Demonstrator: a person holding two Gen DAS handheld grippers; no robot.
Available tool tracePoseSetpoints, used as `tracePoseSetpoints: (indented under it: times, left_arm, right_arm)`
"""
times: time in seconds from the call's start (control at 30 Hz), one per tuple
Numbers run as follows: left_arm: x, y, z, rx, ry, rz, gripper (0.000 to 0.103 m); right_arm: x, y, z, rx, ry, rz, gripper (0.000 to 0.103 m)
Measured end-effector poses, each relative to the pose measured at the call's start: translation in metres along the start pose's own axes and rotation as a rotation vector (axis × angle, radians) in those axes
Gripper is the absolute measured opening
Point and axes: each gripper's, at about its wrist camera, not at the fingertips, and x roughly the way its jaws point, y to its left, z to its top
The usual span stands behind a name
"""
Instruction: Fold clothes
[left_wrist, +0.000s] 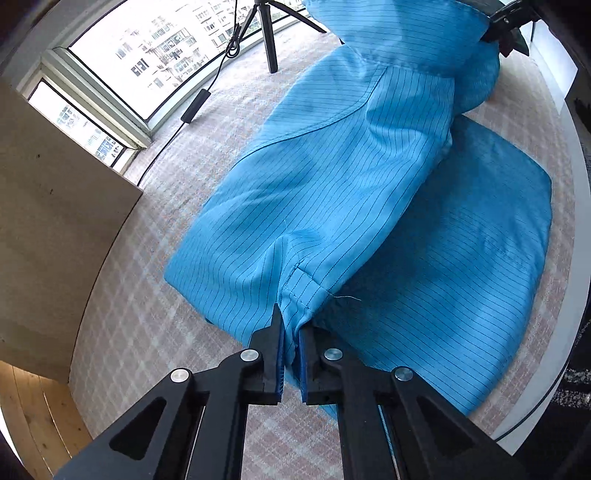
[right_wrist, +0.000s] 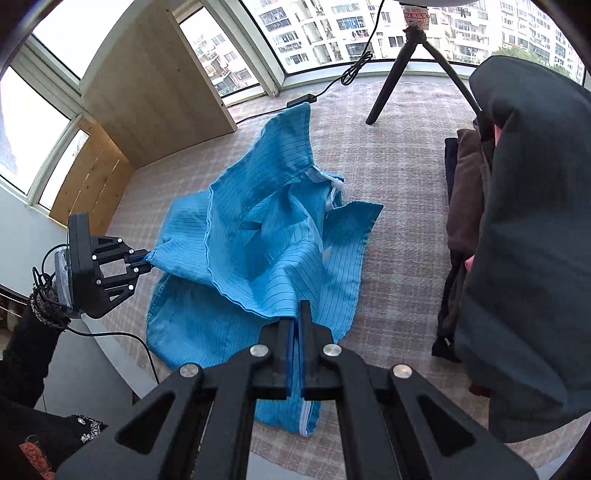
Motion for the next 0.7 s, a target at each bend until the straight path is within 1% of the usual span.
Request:
tracePoseSetpoints:
  times: [0.1,0.2,0.3,0.37,0.5,0.7]
  left_arm:
    - [-0.026,0.012,-0.002,-0.028,-0.031,-0.021,0.005]
    - [-0.049,0.013,-0.008,-0.028,-0.061,-0.037,0.005]
    - [-0.055,-0.002,-0.023,-0.007,-0.056,-0.075,0.005]
    - [-0.053,-0.015,-0.035,0.005,-0.045,-0.100,0.005]
    - [-0.041,-0.042,-0.058,0.013,-0.017,-0.154,0.005]
    - [-0.020,-0.062,-0.083,-0.022,0.023,-0.232,0.005]
  right_arm:
    - [-0.022,0.014,0.003,-0.029,-0.020,0.006,0.001]
    - [-0.042,0.026,-0.006,-0.046,-0.022,0.020,0.001]
    - [-0.052,0.032,-0.029,-0.055,-0.008,0.018,0.001]
    - [-0.053,0.033,-0.046,-0.036,0.005,0.035,0.001]
    - [-0.042,0.025,-0.084,0.039,0.029,0.070,0.001]
    - [-0.001,0.015,-0.138,0.155,0.102,0.134,0.001]
